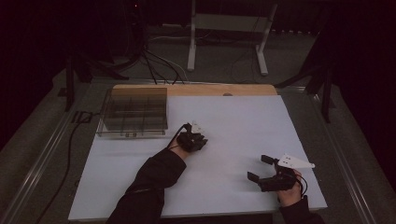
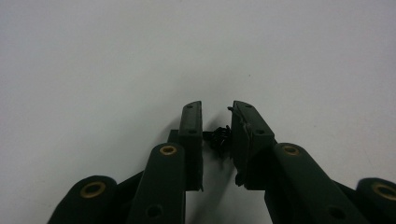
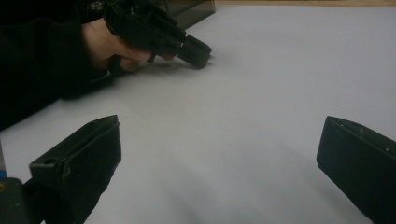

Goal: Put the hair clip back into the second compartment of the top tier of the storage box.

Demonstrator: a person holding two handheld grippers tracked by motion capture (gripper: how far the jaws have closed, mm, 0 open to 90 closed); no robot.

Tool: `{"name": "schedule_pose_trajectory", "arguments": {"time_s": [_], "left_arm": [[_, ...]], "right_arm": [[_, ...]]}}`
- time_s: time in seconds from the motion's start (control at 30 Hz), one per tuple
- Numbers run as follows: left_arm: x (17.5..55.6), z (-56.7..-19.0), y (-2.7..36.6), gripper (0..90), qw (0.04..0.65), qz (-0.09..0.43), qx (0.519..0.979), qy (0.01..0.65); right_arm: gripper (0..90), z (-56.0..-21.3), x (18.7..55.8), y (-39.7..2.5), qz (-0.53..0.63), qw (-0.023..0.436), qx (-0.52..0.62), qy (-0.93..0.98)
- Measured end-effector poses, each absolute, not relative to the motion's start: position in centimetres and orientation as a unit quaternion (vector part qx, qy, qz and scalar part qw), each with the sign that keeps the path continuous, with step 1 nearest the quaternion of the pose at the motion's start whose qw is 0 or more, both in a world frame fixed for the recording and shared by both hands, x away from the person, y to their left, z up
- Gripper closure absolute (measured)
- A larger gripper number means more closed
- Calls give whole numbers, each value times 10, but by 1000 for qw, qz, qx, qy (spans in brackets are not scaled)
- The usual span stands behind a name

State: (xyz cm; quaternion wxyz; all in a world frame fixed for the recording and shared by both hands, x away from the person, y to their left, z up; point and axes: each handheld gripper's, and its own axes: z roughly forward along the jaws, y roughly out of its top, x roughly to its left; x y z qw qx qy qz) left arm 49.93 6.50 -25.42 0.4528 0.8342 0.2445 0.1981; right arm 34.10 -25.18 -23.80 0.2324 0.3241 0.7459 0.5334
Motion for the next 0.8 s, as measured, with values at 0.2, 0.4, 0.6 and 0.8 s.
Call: {"name": "schedule_pose_trajectory", "arguments": {"time_s": [0.2,0.4,0.6,0.8], "left_arm": [[499,-254,65,768,454,197,833,249],[498,-251,65,769,455,192,832,251],[492,-246,65,769,453,196,835,244],[487,-242,66,768,454,189,838,236]], "right_arm": [[0,-238,341,-252,533,232,324,746],[0,-238,341,-252,533,232,324,746],[0,-239,341,-251,532,231,324,747],[0,-238,341,-252,532,231,325,746]]}}
